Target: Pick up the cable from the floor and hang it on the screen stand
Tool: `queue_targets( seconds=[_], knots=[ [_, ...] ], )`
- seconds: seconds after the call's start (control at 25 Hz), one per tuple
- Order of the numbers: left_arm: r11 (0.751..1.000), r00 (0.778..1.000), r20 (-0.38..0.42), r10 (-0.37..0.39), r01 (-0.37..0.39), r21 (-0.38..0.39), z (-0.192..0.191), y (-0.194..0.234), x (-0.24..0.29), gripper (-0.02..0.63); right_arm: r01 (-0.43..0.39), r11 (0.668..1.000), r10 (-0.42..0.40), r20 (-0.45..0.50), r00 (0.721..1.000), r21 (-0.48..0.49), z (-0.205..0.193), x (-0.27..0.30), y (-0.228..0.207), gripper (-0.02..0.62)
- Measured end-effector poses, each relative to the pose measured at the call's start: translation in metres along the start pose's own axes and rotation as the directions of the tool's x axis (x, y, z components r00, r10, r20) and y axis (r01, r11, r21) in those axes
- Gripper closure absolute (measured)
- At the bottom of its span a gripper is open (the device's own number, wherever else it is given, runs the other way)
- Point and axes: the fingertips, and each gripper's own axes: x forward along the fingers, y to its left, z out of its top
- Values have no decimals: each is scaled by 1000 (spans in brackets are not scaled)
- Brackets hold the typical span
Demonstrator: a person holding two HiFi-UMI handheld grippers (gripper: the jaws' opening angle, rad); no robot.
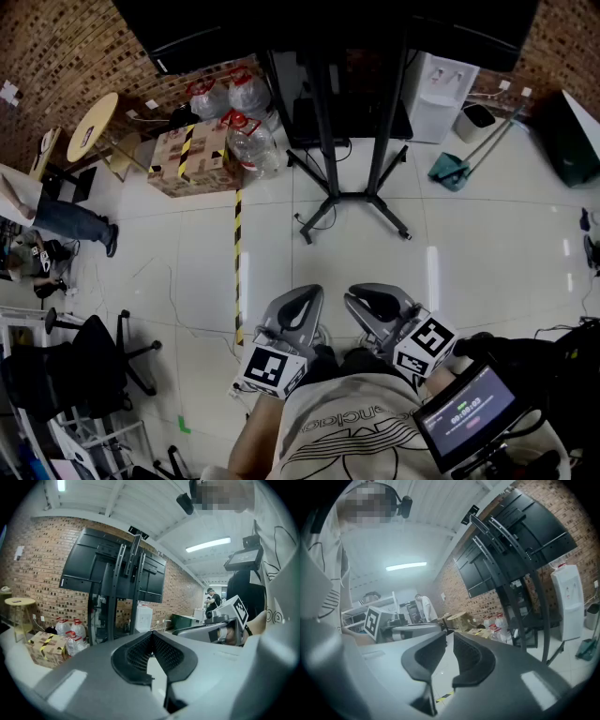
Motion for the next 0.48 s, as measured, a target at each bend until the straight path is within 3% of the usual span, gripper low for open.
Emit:
queue_targets(
  seconds=[0.2,0.48],
  knots=[
    [1000,1000,24,14,-14,0,-8,48,8,586,11,999,-13,-42,999,-41,1,48,-26,540],
    [995,996,61,67,-63,-73,-42,179,15,586,-16,998,7,-161,987,-58,-14,171,-52,526]
  ],
)
